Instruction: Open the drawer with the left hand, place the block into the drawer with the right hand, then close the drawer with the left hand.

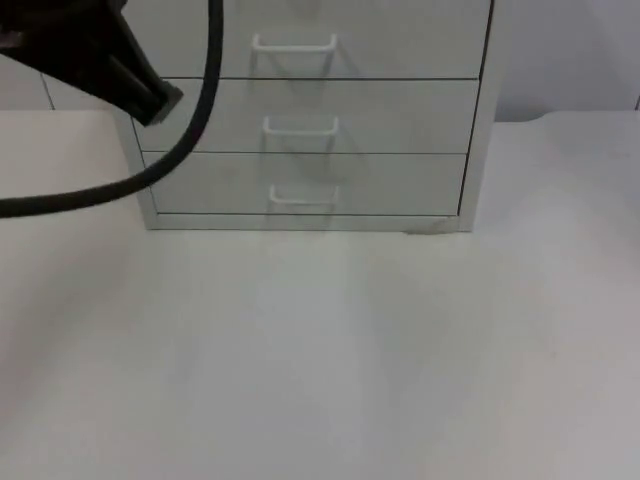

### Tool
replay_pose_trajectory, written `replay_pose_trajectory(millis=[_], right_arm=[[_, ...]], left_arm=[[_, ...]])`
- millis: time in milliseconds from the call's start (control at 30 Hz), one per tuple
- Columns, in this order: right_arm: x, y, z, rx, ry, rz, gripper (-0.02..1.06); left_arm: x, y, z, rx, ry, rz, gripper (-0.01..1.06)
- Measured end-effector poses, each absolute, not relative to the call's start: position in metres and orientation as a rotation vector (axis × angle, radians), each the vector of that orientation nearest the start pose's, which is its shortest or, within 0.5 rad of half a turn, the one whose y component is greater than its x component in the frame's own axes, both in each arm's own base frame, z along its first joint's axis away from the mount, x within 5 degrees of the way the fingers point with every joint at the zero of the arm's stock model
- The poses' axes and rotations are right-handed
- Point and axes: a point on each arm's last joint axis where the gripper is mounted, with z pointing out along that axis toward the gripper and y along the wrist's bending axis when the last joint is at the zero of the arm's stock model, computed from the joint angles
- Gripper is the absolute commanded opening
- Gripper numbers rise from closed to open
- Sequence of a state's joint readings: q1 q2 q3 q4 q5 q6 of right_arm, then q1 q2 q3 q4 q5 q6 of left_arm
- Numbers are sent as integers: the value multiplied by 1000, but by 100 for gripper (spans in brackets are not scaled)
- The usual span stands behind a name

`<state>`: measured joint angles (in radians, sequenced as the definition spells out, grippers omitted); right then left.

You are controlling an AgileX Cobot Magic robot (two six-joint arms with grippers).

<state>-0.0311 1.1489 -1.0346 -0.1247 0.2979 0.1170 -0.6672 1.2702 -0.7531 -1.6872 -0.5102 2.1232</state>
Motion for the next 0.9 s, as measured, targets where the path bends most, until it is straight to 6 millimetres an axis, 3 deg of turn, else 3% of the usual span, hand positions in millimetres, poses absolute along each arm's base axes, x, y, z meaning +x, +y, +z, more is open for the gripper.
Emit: replay_pose_trajectory(millis=[100, 233, 333, 667, 767, 900], right_arm=[[257, -11, 383, 52, 1893, -57, 103], [257, -11, 383, 52, 1893, -57, 103], [257, -11, 383, 52, 1893, -57, 103], [257, -11, 383, 56, 1893, -54, 103], [257, -11, 383, 56, 1893, -54, 103], [257, -11, 383, 56, 1893, -54, 103]], left_arm=[[229, -129, 291, 697, 1869, 273, 0], [225, -131, 323, 555, 1813, 137, 0], [225, -131, 329, 530, 1800, 112, 0], [229, -136, 335, 401, 1731, -31, 0], [230, -144, 342, 354, 1652, -184, 0], [235, -148, 336, 333, 1685, -286, 0]])
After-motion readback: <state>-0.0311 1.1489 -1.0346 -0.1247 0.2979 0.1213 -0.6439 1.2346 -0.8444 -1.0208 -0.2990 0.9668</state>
